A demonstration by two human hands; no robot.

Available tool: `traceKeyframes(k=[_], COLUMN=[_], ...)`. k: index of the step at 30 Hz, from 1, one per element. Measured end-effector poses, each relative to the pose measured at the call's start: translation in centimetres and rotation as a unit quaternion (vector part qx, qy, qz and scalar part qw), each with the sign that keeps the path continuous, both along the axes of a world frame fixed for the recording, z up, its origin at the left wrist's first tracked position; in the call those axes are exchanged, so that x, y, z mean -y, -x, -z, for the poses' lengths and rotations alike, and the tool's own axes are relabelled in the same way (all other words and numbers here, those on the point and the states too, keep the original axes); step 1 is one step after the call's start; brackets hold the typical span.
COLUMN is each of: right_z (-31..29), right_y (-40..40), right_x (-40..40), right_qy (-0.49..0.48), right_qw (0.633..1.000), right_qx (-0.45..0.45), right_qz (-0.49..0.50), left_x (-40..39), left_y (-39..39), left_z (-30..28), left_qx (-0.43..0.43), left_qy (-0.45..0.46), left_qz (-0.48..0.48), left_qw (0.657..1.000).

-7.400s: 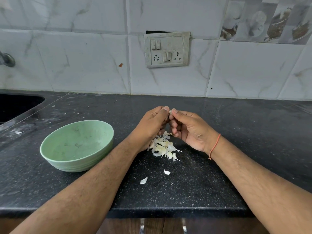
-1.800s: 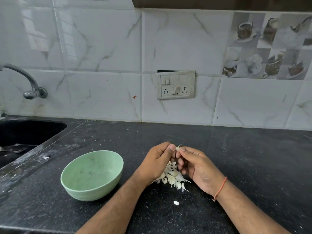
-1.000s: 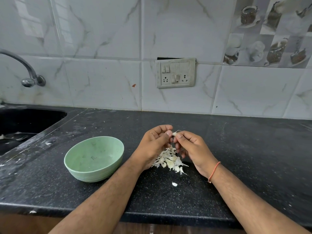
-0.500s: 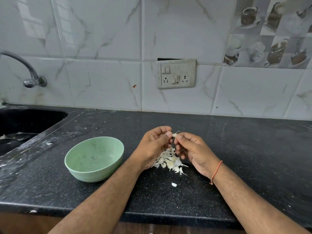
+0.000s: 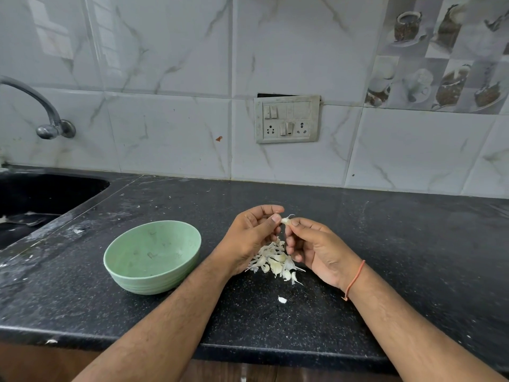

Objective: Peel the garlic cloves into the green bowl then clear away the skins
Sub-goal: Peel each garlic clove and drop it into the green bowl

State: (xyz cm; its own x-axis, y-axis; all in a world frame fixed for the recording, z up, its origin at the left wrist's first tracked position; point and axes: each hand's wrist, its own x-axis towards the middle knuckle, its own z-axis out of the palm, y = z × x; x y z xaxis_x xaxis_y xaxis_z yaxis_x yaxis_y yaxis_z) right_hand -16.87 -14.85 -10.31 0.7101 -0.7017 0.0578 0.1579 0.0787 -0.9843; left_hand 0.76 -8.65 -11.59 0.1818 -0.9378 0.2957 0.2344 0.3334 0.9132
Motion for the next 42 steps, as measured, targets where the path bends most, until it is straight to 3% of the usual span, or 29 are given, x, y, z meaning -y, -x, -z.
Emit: traceKeyframes(k=[5, 8, 13, 27, 30, 35, 42], right_z=[0.3, 0.6, 1.0, 0.8, 0.8, 0.8, 0.9], right_y=[0.0, -0.2, 0.0, 0.1, 0.1, -0.2, -0.4], right_x=[0.2, 0.4, 0.8, 0.5, 0.6, 0.6, 0.8], right_qy=[-0.023, 0.119, 0.316, 0.447, 0.436, 0.353, 0.337], right_qw=[1.0, 0.99, 0.931, 0.861, 0.868, 0.914, 0.921], right_qx=[0.009, -0.034, -0.093, -0.094, -0.089, -0.069, -0.047], right_qz=[0.003, 0.067, 0.16, 0.225, 0.219, 0.189, 0.188], left_x=[0.2, 0.2, 0.3, 0.4, 0.4, 0.3, 0.5], left_y=[0.0, -0.1, -0.3, -0.3, -0.3, -0.4, -0.5], left_z=[0.2, 0.2, 0.3, 0.3, 0.3, 0.2, 0.4], left_qx=[0.077, 0.038, 0.003, 0.009, 0.01, 0.007, 0.004], left_qy=[0.003, -0.01, -0.021, -0.023, -0.023, -0.027, -0.037], left_qz=[-0.024, -0.007, 0.007, 0.003, 0.007, 0.019, -0.013], left_qw=[0.997, 0.999, 1.0, 1.0, 1.0, 0.999, 0.999])
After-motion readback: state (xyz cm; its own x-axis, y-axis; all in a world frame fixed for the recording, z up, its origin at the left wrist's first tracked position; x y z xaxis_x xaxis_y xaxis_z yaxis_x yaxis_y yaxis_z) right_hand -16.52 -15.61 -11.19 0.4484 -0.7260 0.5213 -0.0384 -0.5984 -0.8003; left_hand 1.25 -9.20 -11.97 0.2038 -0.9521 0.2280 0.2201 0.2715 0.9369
